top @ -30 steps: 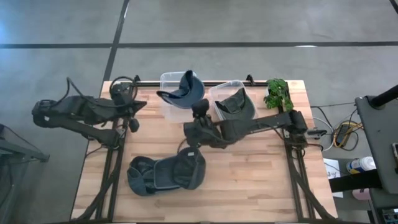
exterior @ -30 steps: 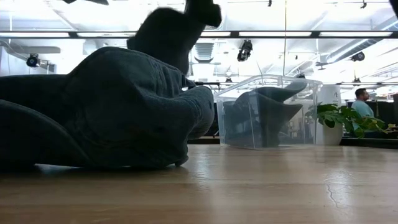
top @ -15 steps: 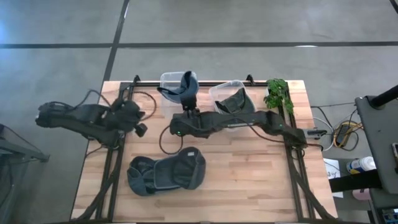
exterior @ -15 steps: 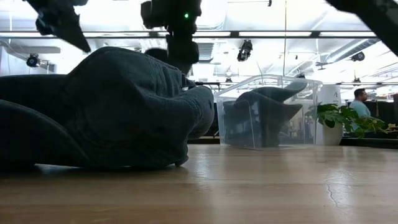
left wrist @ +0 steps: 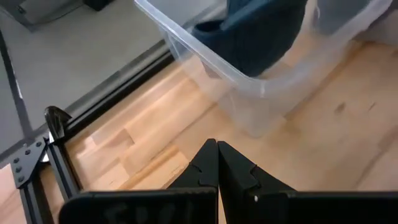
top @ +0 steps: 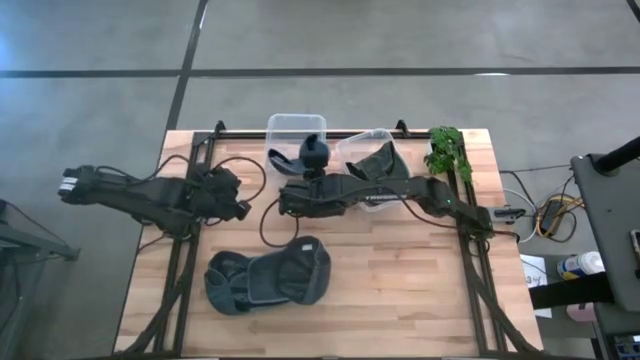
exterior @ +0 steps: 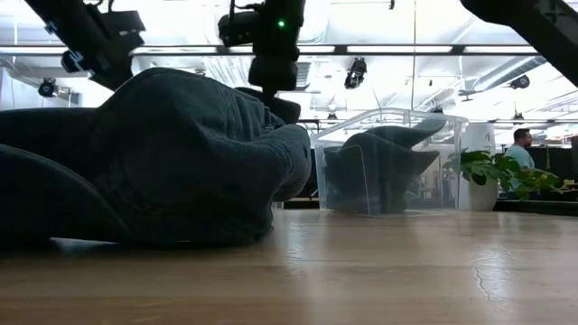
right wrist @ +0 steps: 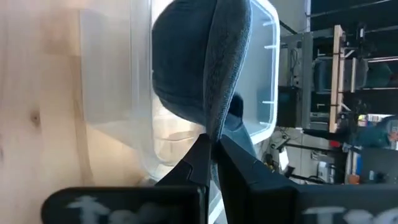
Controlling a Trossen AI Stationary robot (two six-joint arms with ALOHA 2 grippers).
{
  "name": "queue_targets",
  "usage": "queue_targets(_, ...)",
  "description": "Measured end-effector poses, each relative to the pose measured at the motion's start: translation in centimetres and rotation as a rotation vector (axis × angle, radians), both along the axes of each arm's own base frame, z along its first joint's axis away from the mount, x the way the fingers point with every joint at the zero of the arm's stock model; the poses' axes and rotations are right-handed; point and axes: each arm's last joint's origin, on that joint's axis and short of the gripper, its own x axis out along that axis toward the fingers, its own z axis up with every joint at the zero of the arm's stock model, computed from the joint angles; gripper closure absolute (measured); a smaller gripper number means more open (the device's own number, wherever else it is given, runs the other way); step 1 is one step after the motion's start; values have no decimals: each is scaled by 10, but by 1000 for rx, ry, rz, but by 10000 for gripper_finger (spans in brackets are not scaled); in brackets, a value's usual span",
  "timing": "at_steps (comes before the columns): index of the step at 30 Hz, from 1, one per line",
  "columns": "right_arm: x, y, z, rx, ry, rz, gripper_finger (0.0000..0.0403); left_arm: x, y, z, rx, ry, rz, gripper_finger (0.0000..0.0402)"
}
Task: Pick & Place hat
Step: Put the right blue cap into the left bin
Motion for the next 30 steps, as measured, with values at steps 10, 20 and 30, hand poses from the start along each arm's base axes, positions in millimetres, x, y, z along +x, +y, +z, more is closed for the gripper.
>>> queue_targets(10, 6, -2, 0, 180, -69, 46, 357, 12, 0, -5, -17, -37, -2, 402)
queue_targets(20, 13, -7, 6, 169, -137, 84, 243, 13, -1, -5, -27, -57, 12, 402)
queue_targets(30, 9, 1, 33, 236, -343, 43, 209, 16, 4, -7, 48, -20, 49, 402)
